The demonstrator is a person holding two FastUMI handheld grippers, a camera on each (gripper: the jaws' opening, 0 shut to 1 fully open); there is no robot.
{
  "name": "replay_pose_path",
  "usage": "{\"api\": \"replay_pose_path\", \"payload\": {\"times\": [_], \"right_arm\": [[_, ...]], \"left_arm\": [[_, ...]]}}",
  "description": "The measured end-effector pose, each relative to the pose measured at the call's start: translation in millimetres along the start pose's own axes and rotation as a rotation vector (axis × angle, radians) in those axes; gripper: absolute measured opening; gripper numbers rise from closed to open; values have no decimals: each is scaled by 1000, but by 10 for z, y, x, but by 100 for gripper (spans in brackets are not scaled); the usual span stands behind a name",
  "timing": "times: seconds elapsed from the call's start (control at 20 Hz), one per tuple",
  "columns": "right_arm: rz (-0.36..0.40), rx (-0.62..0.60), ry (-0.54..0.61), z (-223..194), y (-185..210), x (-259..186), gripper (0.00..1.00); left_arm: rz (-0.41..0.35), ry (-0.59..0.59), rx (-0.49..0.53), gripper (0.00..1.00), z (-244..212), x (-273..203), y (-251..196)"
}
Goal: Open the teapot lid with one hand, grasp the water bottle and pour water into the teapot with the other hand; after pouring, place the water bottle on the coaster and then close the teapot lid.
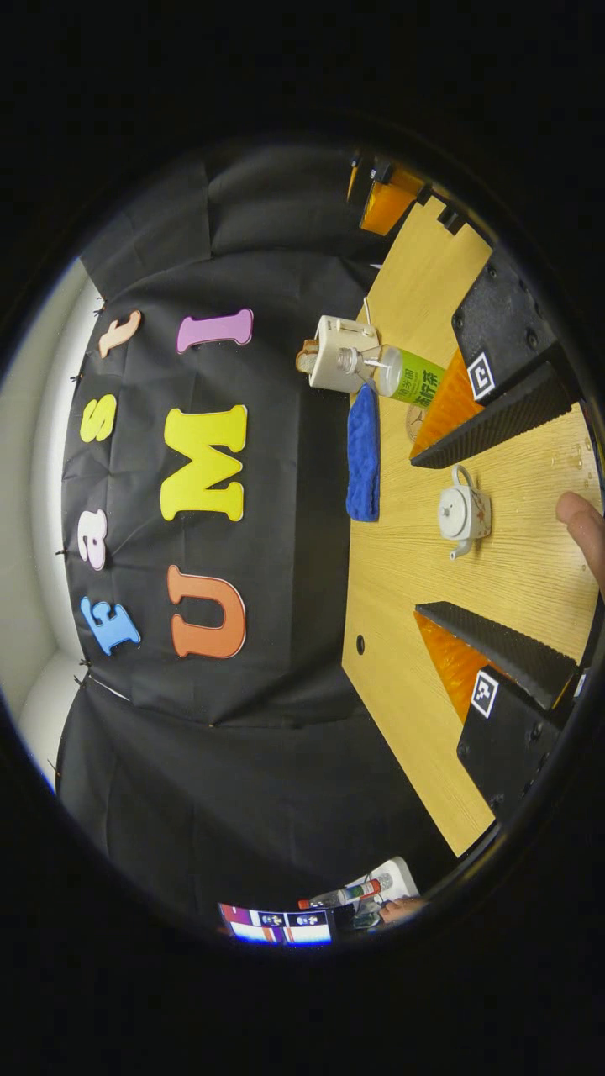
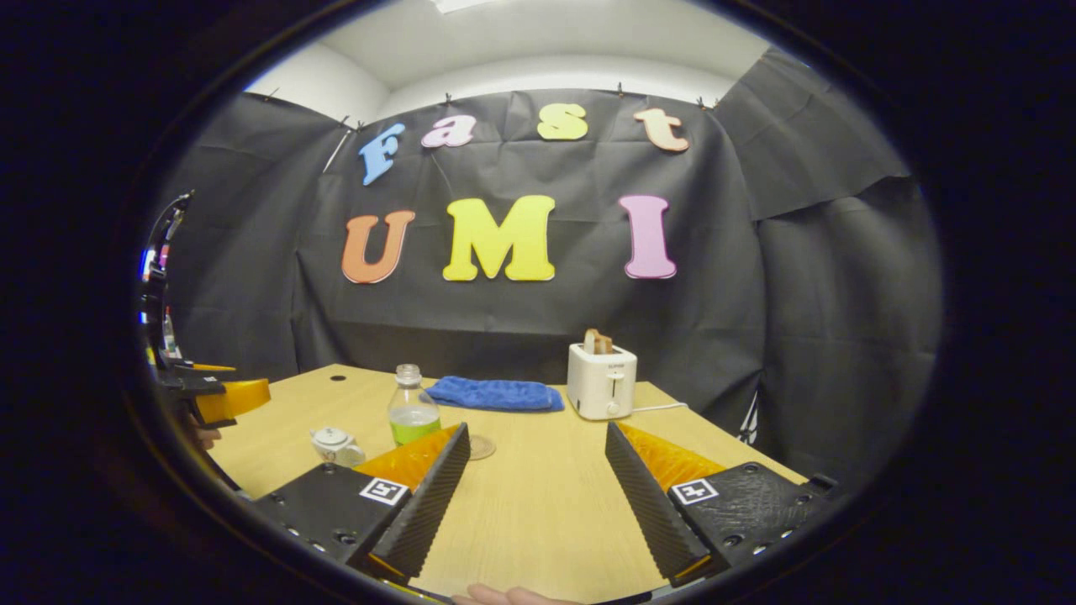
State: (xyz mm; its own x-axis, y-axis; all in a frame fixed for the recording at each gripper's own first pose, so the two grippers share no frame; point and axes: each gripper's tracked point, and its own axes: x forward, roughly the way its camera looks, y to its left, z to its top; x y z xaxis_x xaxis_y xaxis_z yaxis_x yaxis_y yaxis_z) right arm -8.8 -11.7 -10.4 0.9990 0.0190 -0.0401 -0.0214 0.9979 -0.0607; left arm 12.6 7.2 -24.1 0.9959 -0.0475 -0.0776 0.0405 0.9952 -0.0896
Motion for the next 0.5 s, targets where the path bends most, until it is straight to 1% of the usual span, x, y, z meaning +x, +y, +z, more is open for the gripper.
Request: {"api": "replay_pose_path", "payload": {"times": [0.1,0.15,0.35,0.45,0.5], "right_arm": [[7,0,7,-81,11,36,98],[14,-5,12,-142,26,48,96],[21,-7,28,-361,-18,162,97],[36,3,47,-470,-3,231,96],[57,14,45,-485,22,250,98]], "left_arm": [[-11,-1,11,100,-70,96,-30],[-14,8,13,100,-141,151,-39],[-59,23,-12,99,-339,416,-170],[-69,55,-3,99,-467,535,-216],[-74,70,6,98,-517,592,-225]]}}
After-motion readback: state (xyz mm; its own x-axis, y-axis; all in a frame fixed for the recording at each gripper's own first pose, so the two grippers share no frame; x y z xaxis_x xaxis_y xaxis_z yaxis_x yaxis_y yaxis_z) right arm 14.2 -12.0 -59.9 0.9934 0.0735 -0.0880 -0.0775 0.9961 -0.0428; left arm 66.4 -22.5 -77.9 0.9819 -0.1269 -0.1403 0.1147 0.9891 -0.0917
